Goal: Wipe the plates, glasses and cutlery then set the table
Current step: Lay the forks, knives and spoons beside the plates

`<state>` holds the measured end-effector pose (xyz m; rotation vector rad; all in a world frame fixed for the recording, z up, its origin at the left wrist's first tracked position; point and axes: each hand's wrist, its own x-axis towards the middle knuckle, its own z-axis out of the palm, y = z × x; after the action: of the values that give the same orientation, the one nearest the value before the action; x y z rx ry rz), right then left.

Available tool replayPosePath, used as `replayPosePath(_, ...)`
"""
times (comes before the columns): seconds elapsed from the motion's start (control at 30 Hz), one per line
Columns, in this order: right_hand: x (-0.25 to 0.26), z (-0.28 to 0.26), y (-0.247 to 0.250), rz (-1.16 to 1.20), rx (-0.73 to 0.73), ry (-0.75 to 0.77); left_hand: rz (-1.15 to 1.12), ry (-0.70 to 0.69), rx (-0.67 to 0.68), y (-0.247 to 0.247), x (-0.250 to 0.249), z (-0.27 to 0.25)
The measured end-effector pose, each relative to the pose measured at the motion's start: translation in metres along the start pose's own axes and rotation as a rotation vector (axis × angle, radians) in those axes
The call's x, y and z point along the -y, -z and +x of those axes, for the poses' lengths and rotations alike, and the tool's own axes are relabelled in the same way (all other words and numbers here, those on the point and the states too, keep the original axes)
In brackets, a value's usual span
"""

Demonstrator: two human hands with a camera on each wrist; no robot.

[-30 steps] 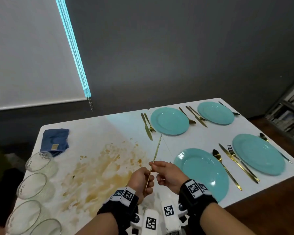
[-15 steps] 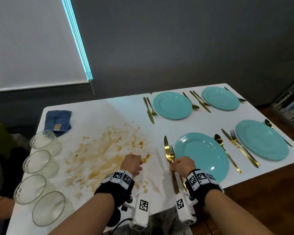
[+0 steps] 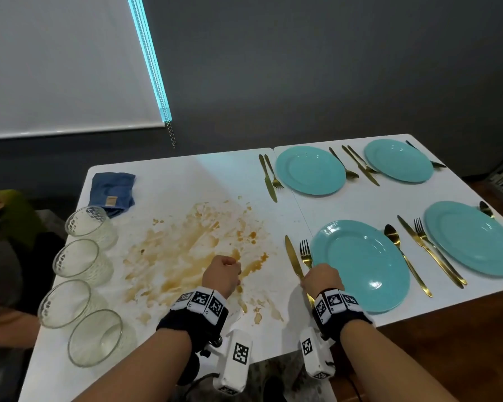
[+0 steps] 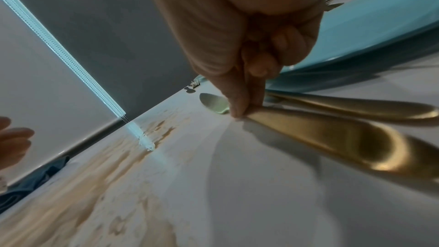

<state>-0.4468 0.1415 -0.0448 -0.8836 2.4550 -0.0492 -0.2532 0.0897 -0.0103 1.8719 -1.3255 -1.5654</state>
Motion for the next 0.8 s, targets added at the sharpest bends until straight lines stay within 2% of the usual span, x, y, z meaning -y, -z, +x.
replayPosePath(0.3,0.0,-0.007,-0.006,-0.09,-0.098,0.036,0.049,-0.02,0.001,0.004,0.0,0.004)
replayPosePath(0.8,0.003,-0.013,-0.007,-0.114,-0.111,0.019,0.128,-0.047,0.033,0.01,-0.004,0.008)
